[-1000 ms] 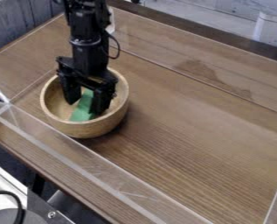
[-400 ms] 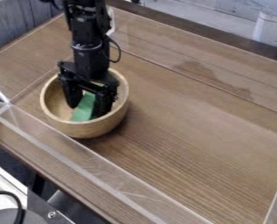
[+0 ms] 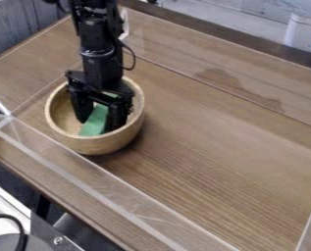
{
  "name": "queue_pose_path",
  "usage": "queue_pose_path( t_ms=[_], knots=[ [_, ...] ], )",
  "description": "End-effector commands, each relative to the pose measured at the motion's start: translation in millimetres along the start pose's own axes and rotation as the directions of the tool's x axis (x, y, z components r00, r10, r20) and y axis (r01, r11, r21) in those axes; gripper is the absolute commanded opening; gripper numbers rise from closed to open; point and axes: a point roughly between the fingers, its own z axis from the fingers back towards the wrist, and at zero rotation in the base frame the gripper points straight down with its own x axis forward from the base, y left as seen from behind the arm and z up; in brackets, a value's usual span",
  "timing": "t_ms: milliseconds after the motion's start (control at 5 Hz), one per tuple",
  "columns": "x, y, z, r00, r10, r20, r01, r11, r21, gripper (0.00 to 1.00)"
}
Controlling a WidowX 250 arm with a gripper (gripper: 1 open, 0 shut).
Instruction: Remove the green block from inside the brown bowl and put it on the table
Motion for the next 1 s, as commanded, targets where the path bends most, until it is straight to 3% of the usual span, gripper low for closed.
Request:
queue_pose_path(
  t_ms=[0, 800],
  knots=[
    [7.0, 4, 9.8, 0.999, 0.01, 0.043, -0.011, 1.0, 0.009, 0.0],
    [6.6, -2, 35.0, 0.997, 0.009, 0.076, -0.009, 1.0, -0.005, 0.0]
  ],
)
